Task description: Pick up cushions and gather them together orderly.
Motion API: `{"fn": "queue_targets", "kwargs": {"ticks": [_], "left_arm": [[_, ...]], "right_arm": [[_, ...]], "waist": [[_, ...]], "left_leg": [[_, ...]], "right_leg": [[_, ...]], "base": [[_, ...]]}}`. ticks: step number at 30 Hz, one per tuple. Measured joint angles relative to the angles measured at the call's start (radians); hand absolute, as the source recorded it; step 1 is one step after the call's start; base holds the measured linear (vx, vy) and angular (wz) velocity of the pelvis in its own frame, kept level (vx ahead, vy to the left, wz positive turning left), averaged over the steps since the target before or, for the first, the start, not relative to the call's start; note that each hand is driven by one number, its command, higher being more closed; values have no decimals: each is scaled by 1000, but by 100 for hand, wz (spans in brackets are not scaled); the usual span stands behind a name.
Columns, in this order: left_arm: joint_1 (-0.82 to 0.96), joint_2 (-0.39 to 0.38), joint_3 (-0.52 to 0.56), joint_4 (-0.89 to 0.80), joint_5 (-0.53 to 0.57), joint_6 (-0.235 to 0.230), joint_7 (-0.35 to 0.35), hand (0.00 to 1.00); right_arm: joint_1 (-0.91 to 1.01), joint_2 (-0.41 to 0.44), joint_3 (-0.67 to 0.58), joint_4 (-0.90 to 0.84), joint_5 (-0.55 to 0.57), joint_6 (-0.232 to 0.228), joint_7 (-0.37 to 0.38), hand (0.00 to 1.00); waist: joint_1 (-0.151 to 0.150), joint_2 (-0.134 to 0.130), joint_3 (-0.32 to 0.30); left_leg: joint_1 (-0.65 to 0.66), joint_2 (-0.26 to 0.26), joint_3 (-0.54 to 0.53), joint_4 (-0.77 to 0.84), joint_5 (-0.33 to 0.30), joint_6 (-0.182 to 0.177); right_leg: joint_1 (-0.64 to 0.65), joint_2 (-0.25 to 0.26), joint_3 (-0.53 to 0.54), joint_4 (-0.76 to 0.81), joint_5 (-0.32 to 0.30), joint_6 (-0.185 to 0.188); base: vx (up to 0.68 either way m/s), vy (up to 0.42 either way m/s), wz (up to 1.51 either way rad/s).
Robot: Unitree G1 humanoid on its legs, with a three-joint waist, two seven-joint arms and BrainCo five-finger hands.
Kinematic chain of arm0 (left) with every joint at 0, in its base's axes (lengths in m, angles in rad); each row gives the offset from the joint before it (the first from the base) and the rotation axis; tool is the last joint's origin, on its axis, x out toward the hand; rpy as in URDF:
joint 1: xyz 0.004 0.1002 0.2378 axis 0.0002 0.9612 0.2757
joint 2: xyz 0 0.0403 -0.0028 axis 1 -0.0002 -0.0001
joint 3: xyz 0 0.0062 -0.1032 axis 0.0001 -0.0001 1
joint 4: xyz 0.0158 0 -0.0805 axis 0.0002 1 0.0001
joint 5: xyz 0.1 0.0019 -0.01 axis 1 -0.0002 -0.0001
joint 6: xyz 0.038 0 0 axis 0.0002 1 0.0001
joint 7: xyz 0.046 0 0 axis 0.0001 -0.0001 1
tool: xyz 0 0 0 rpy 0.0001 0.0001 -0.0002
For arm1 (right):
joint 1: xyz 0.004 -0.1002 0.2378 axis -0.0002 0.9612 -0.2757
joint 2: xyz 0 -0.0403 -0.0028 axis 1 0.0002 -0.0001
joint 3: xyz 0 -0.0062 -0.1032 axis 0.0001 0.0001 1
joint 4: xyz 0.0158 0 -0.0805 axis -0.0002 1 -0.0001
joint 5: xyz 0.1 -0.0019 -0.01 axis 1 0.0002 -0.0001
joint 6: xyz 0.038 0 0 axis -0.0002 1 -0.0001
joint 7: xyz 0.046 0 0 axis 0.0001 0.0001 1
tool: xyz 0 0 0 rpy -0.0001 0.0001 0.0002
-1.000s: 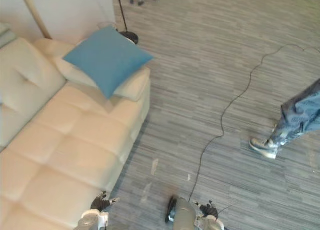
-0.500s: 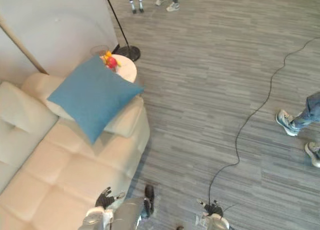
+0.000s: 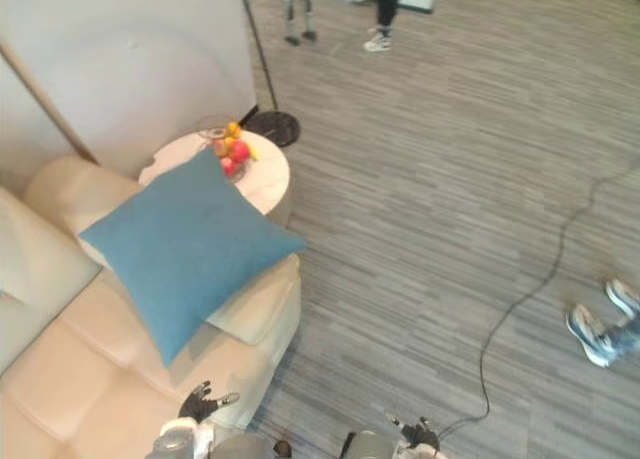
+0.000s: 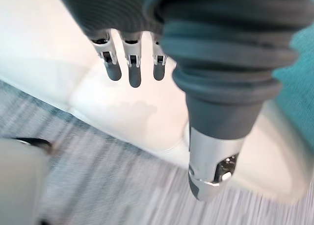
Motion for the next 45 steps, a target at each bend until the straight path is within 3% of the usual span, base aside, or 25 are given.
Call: {"fn": "queue_targets", "kwargs": {"ticks": [1,2,3,4,6,8,9,10,11,13,15,18,21,23,24,26,28,30,31,32,33,34,36,41,45], "left_arm": [[0,-4,1,1,1,0,3,0],[0,-4,1,1,2,0,5,0],[-1,-25,9,15,2,2,14,0],[13,-47,28,11,5,-1,13,0],[10,-59,39,8,4,-1,18,0],[9,-72,42,-5,3,-3,19,0],[11,-77,41,-3,2,-2,18,0],[9,-64,29,-8,1,-8,18,0],[9,-63,27,-6,1,-7,18,0],[12,-59,-9,2,1,-8,17,0],[6,-51,-21,3,2,-9,15,0],[6,-34,-20,14,1,-9,13,0],[20,-10,-19,32,1,-9,6,0],[19,-8,-12,49,1,-7,-4,0],[18,-4,-11,50,0,-9,-7,0],[23,7,-12,50,-1,-8,-7,0],[36,24,-8,46,-7,-8,-5,0],[34,27,-9,43,-8,-8,-5,0],[32,32,-10,43,-9,-9,-6,0],[29,34,-9,47,-9,-8,-5,0],[20,31,-7,62,-9,-8,-5,0],[24,14,0,63,-9,-8,-5,0],[29,1,7,63,-9,-9,-2,0],[24,-5,30,63,-10,-12,-5,0],[20,0,31,63,-17,-12,-5,0]], "right_arm": [[3,3,0,-2,0,0,0,0],[7,6,0,-3,0,0,-1,0],[8,-2,-6,-1,0,0,-2,0],[-2,-6,-15,-10,1,-3,-3,0],[1,-12,-28,-41,1,-3,-5,0],[0,-13,-38,-42,1,-11,-8,0],[2,-12,-42,-36,1,-12,-9,0],[1,2,-37,-29,2,-13,-12,0],[1,1,-37,-29,2,-14,-13,0],[1,-15,-37,-32,3,-17,-13,0],[0,-9,-37,-30,4,-16,-11,0],[-1,-1,-37,-4,4,-12,-6,0],[-2,-2,-35,-1,3,-13,-3,0],[2,-3,-34,-1,2,-13,-3,0],[18,2,-28,-1,2,-12,-1,0],[27,19,-28,-1,4,-12,6,0],[24,23,-15,0,4,-12,14,0],[12,23,-16,0,4,-14,14,0],[8,24,-16,0,4,-16,15,0],[9,22,-17,2,4,-16,14,0],[9,13,-23,9,5,-16,14,0],[11,3,-24,9,4,-15,14,0],[12,1,-24,9,4,-14,14,0],[36,8,-38,8,43,-16,14,0],[48,11,-40,6,50,-16,14,0]], "waist": [[-2,-11,-5],[-2,-20,-6],[1,12,-7],[4,19,-14],[1,28,-24],[-9,36,-27],[-11,26,-19],[-10,13,-14],[-10,14,-14],[-25,19,-24],[-28,20,-28],[-23,11,-25],[-23,-3,-29],[-36,-9,-26],[-37,-7,-28],[-39,-28,-23],[-49,-47,-35],[-50,-49,-37],[-53,-64,-43],[-53,-72,-45],[-53,-59,-45],[-53,-32,-50],[-53,-19,-53],[-72,-30,-52],[-72,-38,-50]], "left_leg": [[9,5,-56,13,-23,-35],[11,2,-77,31,-38,-53],[8,31,-131,61,-65,-76],[0,57,-159,64,-34,-109],[-6,82,-172,53,-3,-131],[-42,106,-120,124,12,-151],[-94,125,-41,223,40,-154],[-134,164,103,278,47,-120],[-137,178,150,277,43,-112],[-161,221,381,204,71,-76],[-156,205,440,110,71,-76],[-140,174,423,14,75,-75],[-95,127,423,-43,95,-57],[-93,97,386,-53,87,-46],[-88,83,358,-51,84,-39],[-66,66,323,-52,89,-33],[-70,65,281,-54,96,-34],[-88,68,251,-53,107,-43],[-100,58,227,-57,119,-58],[-100,52,209,-59,120,-61],[-92,52,195,-79,132,-73],[-89,73,178,-108,153,-83],[-86,88,167,-127,163,-96],[-60,111,99,-218,231,-112],[-54,104,98,-239,254,-108]], "right_leg": [[11,16,113,-100,75,3],[22,12,145,-149,140,10],[43,28,105,-119,159,9],[49,24,53,-79,129,-14],[71,14,-30,-51,83,-34],[118,4,-117,-53,57,-58],[175,0,-175,-89,54,-62],[233,-10,-222,-132,57,-68],[248,-12,-239,-142,58,-70],[277,-22,-325,-179,55,-64],[271,-29,-363,-220,59,-56],[275,-35,-394,-234,69,-45],[273,-82,-386,-185,61,-31],[252,-133,-394,-75,46,-7],[205,-171,-367,61,51,-12],[165,-190,-289,171,60,-28],[173,-157,-190,125,15,-21],[167,-121,-138,39,-4,-14],[172,-93,-91,-80,37,-11],[187,-94,-90,-97,25,8],[216,-85,-102,-141,21,14],[240,-62,-116,-179,38,2],[250,-39,-128,-203,49,-9],[316,-1,-202,-293,89,-31],[328,-5,-205,-315,109,-28]], "base": [[396,-369,157],[374,-424,140],[309,-399,123],[309,-399,113],[268,-395,132],[205,-329,140],[111,-192,127],[71,-135,119],[52,-101,99],[34,-67,108],[-5,38,92],[-10,75,60],[-12,102,5],[-56,109,48],[-25,107,63],[47,59,62],[61,-38,68],[20,-99,55],[1,-119,55],[27,-156,47],[40,-185,36],[56,-190,27],[36,-160,17],[-24,-90,33],[-68,10,10]]}}
